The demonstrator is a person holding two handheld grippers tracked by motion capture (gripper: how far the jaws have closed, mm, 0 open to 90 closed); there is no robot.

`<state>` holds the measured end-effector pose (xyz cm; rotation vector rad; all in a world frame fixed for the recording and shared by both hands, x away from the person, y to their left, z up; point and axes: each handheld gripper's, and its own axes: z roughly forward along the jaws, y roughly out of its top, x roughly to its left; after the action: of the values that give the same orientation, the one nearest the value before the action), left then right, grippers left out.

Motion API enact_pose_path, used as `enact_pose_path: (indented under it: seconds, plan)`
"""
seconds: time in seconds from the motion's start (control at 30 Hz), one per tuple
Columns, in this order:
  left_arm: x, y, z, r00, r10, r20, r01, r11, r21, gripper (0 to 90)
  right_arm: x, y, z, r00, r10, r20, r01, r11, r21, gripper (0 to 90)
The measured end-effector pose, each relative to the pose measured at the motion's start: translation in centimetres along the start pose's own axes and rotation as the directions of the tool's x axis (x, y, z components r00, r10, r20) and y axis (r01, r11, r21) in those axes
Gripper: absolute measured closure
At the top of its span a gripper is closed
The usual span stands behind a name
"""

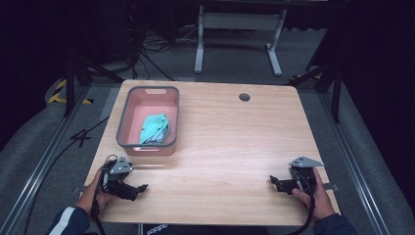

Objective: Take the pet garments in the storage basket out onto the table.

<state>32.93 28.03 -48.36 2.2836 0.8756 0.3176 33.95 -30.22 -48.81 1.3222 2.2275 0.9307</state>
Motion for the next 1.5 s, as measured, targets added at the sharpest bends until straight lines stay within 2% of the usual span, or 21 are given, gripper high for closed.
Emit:
enact_pose_path:
  seconds: [0.27,0.47,0.53,0.6,0.67,0.77,0.83,0.9,0.93,0.97,1.03,1.1,1.17,1.43,1.5]
  plan:
    - [-0.1,-0.1,0.0,0.9999,-0.014,0.001,0.014,0.9999,-0.002,0.3,0.1,-0.1,0.0,1.0000,0.006,0.005,-0.006,1.000,-0.002,0.5]
    - [-0.4,-0.2,-0.2,0.9997,-0.020,-0.017,0.019,0.9997,-0.013,3.0,0.1,-0.1,0.0,1.0000,0.007,0.006,-0.007,1.000,-0.002,0.5]
    - [-0.4,-0.2,-0.2,0.9998,-0.019,-0.010,0.019,0.9998,-0.006,3.0,0.1,-0.1,0.0,1.0000,0.006,0.005,-0.006,1.000,-0.002,0.5]
    - [-0.1,0.1,-0.4,1.0000,-0.001,-0.002,0.001,0.9998,0.022,3.0,0.0,0.0,0.0,1.0000,0.004,0.004,-0.004,1.000,-0.002,0.5]
    - [0.1,0.2,-0.6,1.0000,-0.006,-0.005,0.006,0.9995,0.031,7.1,0.0,0.0,0.0,1.0000,0.003,0.004,-0.003,1.000,-0.001,0.5]
    - [0.3,0.2,-1.0,0.9993,-0.022,-0.031,0.023,0.9993,0.031,18.2,0.0,0.0,0.0,1.0000,0.003,0.004,-0.003,1.000,-0.001,0.5]
    - [0.3,0.2,-1.3,0.9993,-0.024,-0.030,0.025,0.9993,0.030,16.6,0.0,0.0,0.0,1.0000,0.003,0.004,-0.003,1.000,-0.002,0.5]
    - [0.3,0.3,-1.5,0.9994,-0.012,-0.033,0.013,0.9994,0.032,18.8,0.0,0.0,0.0,1.0000,0.003,0.003,-0.003,1.000,-0.001,0.5]
    - [0.4,0.4,-1.8,0.9992,-0.021,-0.034,0.022,0.9997,0.015,18.8,0.0,0.0,0.0,1.0000,0.003,0.003,-0.003,1.000,-0.001,0.5]
    - [0.4,0.5,-2.0,0.9994,-0.015,-0.033,0.015,0.9998,0.015,19.0,0.0,0.0,0.0,1.0000,0.002,0.002,-0.002,1.000,-0.001,0.5]
    - [0.5,0.7,-2.3,0.9985,-0.008,-0.055,0.009,0.9999,0.012,19.8,0.0,0.0,0.0,1.0000,0.000,-0.001,0.000,1.000,-0.001,0.5]
    - [0.5,0.7,-2.6,0.9984,-0.020,-0.053,0.020,0.9998,0.001,20.6,0.0,-0.1,0.0,1.0000,-0.003,-0.006,0.003,1.000,-0.001,0.5]
    - [0.6,0.7,-3.0,0.9969,-0.015,-0.077,0.015,0.9999,0.000,21.0,-0.1,-0.1,-0.1,0.9999,-0.014,-0.009,0.014,1.000,0.000,0.5]
    - [0.7,1.3,-4.6,0.9971,-0.013,-0.075,0.010,0.9993,-0.036,21.3,-0.1,-0.1,-0.1,0.9996,-0.017,-0.021,0.017,1.000,0.001,0.5]
    - [0.6,1.5,-5.1,0.9970,-0.026,-0.072,0.022,0.9975,-0.068,21.3,-0.1,0.0,0.0,0.9992,-0.028,-0.031,0.028,1.000,0.000,0.5]
